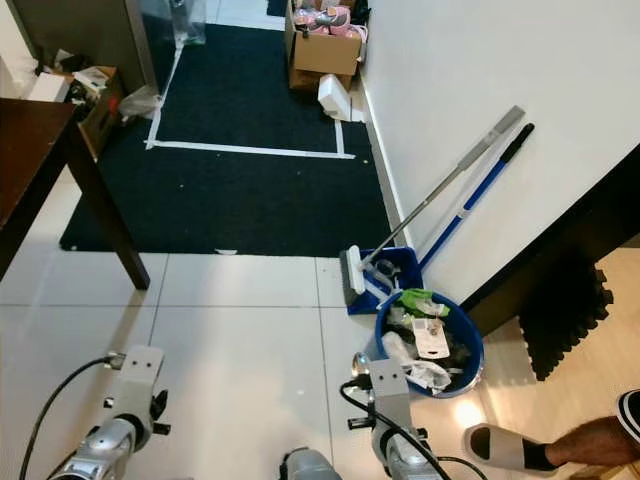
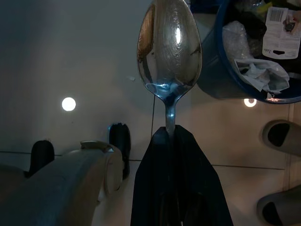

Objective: Setting the table

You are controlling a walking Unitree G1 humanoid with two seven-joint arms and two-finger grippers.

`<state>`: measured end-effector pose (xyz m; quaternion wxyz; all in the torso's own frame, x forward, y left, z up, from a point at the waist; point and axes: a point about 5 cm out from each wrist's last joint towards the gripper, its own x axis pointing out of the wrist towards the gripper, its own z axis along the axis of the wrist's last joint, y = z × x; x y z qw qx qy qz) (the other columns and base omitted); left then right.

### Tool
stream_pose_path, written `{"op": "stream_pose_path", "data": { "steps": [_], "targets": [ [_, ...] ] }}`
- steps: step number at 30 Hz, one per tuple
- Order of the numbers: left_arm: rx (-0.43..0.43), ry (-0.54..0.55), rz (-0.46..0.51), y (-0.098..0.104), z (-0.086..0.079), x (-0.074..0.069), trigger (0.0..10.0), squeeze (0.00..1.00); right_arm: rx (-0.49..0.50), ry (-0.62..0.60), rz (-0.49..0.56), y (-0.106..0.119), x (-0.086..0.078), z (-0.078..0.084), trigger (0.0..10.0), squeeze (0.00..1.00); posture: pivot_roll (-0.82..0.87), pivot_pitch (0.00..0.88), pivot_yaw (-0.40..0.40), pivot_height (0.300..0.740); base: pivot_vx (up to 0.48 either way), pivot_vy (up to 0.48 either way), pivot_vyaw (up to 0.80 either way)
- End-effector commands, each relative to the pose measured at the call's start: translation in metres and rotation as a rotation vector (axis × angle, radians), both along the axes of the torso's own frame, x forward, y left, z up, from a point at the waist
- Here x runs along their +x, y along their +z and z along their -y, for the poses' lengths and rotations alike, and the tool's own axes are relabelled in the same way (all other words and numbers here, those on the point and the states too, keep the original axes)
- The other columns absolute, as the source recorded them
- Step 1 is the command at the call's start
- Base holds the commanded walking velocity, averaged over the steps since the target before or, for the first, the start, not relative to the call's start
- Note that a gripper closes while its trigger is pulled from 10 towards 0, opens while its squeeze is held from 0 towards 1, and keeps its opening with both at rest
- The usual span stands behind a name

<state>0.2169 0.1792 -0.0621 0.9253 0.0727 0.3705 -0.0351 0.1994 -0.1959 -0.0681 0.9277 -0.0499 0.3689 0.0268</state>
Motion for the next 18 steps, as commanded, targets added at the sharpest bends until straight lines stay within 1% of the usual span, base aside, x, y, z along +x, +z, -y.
{"op": "stream_pose_path", "data": {
  "steps": [1,7,10,18],
  "targets": [
    [0.006,0.000,-0.038,-0.0049,0.0009,-0.0067,10.0,0.00,-0.003,-0.012,-0.002,-0.0015,-0.0033,0.0007,10.0,0.00,0.04,0.069,-0.024,0.740,0.000,0.000,0.00],
    [-0.007,0.005,-0.024,-0.0026,0.0041,-0.0022,10.0,0.00,-0.009,-0.019,0.004,0.0000,-0.0003,0.0015,10.0,0.00,0.04,0.071,-0.020,0.740,0.000,0.000,0.00],
    [-0.005,0.002,-0.027,-0.0033,0.0042,-0.0034,10.0,0.00,-0.021,-0.035,-0.005,-0.0006,-0.0010,0.0031,10.0,0.00,0.04,0.073,-0.017,0.740,0.000,0.000,0.00],
    [-0.005,0.004,-0.034,-0.0053,0.0043,-0.0071,10.0,0.00,-0.008,-0.062,-0.015,-0.0021,-0.0057,0.0087,10.0,0.00,0.02,0.070,-0.019,0.740,0.000,0.000,0.00]
  ]
}}
